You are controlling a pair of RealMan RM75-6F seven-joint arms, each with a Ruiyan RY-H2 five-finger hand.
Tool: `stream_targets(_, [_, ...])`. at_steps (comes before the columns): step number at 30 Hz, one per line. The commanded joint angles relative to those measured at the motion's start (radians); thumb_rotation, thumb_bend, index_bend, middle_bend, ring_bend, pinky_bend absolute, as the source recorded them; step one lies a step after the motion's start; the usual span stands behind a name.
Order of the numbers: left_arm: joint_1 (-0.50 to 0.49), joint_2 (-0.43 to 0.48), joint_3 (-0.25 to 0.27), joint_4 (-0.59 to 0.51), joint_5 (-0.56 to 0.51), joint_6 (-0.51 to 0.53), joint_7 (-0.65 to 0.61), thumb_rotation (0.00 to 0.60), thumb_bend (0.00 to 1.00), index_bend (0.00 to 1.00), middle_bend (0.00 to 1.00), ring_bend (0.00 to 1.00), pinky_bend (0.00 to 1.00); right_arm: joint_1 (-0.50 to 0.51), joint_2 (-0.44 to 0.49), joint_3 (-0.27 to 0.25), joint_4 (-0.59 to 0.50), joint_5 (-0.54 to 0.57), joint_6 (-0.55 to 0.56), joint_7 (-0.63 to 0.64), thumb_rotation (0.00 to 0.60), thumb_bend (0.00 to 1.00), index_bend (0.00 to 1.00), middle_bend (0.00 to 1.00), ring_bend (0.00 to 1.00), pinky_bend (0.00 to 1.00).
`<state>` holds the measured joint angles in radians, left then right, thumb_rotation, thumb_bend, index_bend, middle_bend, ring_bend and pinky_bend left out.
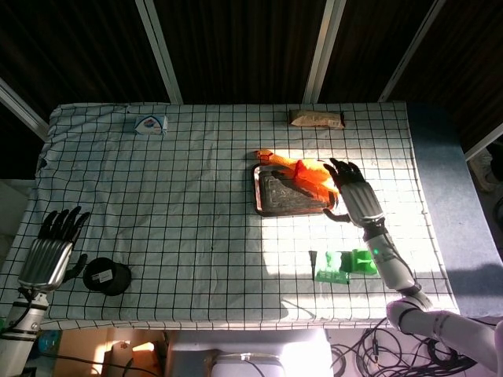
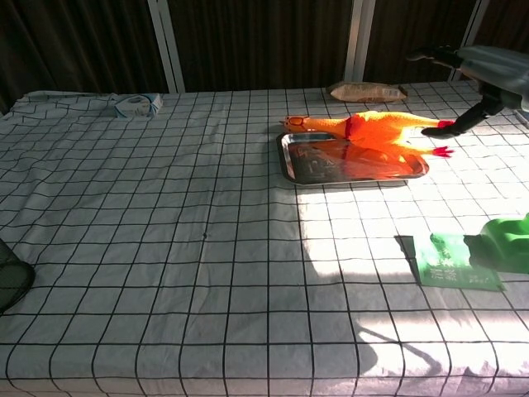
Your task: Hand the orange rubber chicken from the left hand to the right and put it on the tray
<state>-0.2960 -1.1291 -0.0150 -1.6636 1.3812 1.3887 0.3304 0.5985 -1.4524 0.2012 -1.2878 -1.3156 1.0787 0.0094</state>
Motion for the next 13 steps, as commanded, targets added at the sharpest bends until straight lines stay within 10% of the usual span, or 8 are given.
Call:
stream_targets(1, [0.147,-0.005,0.051,-0.041,0.009,0.202,0.143,0.600,0.39,0.00,0.00,0.00,0.00,-0.272,0.248,-0.182,-0.295,-0.036,0.266,-0.308,0.600,0.16,0.00,0.00,0.00,0.00])
stream_targets(6, [0.196,-0.049,0.076,0.038,0.075,0.253,0.124,0.600,0.39,0.00,0.00,0.00,0.00,-0.461,0.262,-0.244,-0.364,-0.065,0.507,-0.336,0.600,0.16,0.00,0.00,0.00,0.00])
stream_targets(13, [0.191,-0.021,0.087,0.020,0.096,0.189,0.070,0.600,0.39,0.00,0.00,0.00,0.00,-0.495,0.265,-0.244,-0.354,-0.150,0.558,-0.309,0.600,0.16,0.00,0.00,0.00,0.00])
